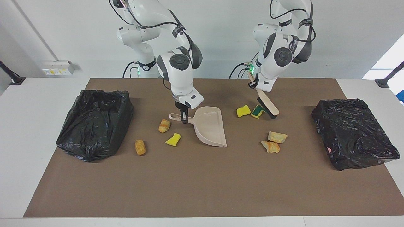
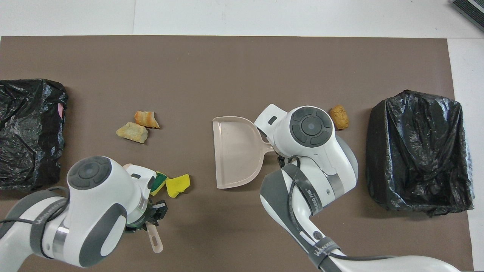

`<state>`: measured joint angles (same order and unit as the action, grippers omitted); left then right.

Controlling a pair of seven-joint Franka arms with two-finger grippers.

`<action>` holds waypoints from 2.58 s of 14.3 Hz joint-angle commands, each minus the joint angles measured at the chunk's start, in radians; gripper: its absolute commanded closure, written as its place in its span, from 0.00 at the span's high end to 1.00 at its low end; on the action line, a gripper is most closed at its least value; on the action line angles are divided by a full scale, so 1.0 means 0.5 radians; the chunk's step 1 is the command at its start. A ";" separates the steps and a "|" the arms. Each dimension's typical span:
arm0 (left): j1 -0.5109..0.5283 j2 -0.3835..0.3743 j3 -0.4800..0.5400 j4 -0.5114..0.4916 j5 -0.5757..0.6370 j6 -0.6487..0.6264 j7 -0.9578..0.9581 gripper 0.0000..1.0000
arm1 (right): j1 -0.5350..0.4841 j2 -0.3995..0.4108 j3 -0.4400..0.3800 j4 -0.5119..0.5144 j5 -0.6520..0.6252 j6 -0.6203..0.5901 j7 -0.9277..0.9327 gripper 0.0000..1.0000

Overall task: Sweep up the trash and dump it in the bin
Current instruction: 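Sweep the sponge pieces into the dustpan with the left gripper's brush, then sweep the bread crusts into the dustpan with the left gripper's brush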

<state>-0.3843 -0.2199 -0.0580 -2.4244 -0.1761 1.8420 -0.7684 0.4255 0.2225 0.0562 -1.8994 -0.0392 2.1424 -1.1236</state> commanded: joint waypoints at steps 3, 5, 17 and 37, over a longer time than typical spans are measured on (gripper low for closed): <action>-0.194 -0.002 0.009 -0.137 -0.206 0.417 -0.098 0.00 | 0.008 -0.028 0.010 -0.061 0.054 0.056 0.032 0.00; -0.277 0.108 0.009 -0.109 -0.270 0.589 -0.098 0.00 | 0.008 -0.031 0.010 -0.064 0.054 0.053 0.032 0.00; -0.299 0.544 0.012 0.495 -0.464 0.798 0.027 0.00 | 0.011 -0.028 0.010 -0.061 0.054 0.056 0.057 0.00; 0.289 0.477 0.033 0.854 0.133 -0.113 0.659 0.00 | 0.008 -0.028 0.013 -0.061 0.054 0.056 0.057 0.00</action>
<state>-0.2916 0.0255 -0.0317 -2.0113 -0.1705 1.8278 -0.4364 0.4264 0.2225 0.0564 -1.9004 -0.0314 2.1428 -1.1197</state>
